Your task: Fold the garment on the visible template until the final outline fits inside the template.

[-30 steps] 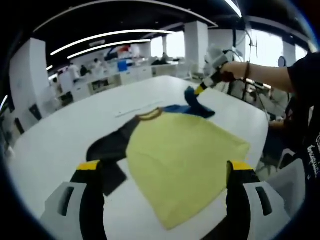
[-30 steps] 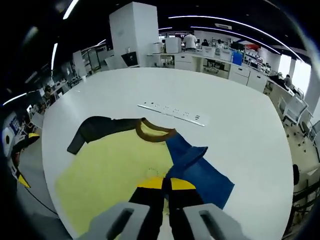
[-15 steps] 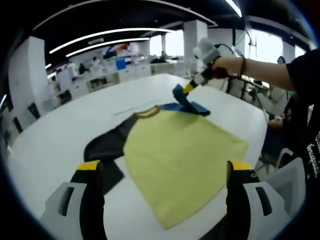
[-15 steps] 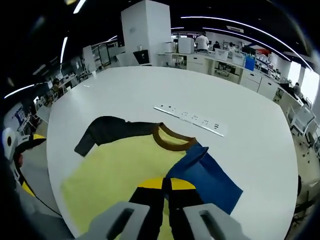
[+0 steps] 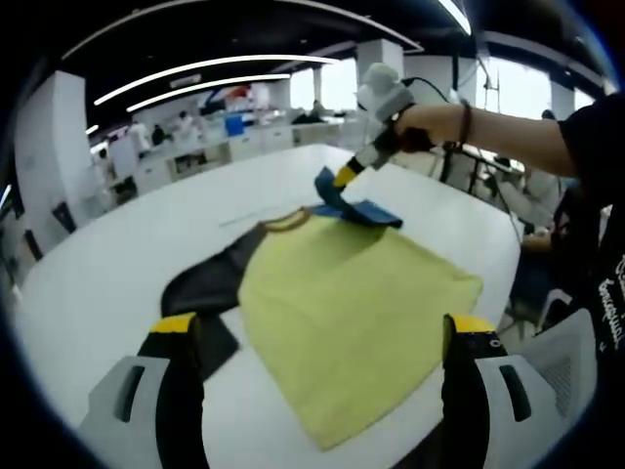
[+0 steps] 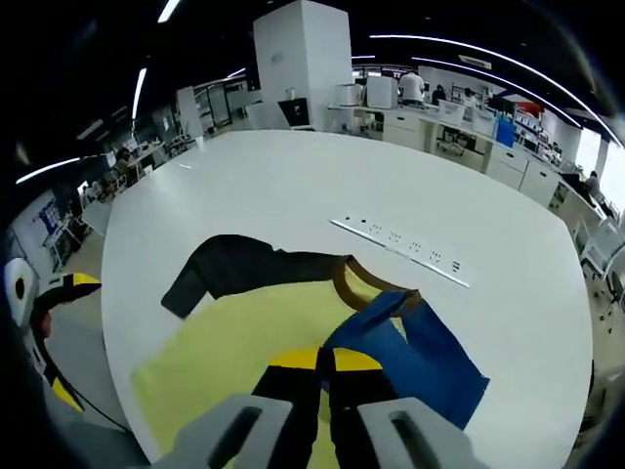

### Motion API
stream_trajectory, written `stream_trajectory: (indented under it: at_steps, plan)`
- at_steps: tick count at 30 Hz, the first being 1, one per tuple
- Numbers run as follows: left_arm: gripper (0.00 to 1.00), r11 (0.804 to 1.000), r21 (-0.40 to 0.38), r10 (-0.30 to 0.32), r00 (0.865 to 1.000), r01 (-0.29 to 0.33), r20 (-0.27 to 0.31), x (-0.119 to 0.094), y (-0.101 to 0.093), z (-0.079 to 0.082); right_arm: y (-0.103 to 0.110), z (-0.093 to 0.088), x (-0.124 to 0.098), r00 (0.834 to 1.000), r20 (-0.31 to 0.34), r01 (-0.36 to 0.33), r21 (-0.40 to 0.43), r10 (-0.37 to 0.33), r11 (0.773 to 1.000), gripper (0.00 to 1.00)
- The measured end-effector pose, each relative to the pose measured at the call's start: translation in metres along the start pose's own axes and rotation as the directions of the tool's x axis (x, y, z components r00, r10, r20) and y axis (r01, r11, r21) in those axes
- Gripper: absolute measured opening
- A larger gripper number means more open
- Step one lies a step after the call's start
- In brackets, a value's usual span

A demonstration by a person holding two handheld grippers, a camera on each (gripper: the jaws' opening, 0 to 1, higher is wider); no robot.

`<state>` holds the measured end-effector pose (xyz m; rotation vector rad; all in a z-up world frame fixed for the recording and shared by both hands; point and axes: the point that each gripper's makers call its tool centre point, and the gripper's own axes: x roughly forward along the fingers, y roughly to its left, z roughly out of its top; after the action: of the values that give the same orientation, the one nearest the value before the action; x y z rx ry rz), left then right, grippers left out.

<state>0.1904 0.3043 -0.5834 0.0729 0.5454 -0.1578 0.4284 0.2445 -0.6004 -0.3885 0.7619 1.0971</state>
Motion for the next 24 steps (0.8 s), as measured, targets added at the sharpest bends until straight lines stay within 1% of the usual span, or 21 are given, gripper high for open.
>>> stream_trajectory:
  at_steps: [4, 12, 16, 24]
  plan:
    - [0.99, 1.0, -0.004, -0.005, 1.0, 0.005, 0.0, 0.0, -0.001, -0.001, 0.013, 0.007, 0.008, 1.0, 0.001, -0.022, -0.008, 0.022, 1.0, 0.0]
    - [0.99, 1.0, -0.018, 0.003, 1.0, -0.003, 0.001, -0.001, 0.005, -0.004, 0.039, 0.016, 0.022, 0.999, 0.001, -0.05, -0.027, 0.05, 0.998, 0.0]
    - [0.99, 1.0, -0.024, 0.006, 1.0, -0.006, 0.0, -0.001, 0.006, -0.006, 0.048, 0.018, 0.03, 0.999, -0.009, -0.049, -0.059, 0.049, 0.997, 0.0]
    - [0.99, 0.999, -0.036, 0.013, 1.0, -0.014, -0.007, 0.001, 0.009, -0.009, 0.069, 0.022, 0.045, 0.997, -0.018, -0.072, -0.072, 0.07, 0.995, 0.0]
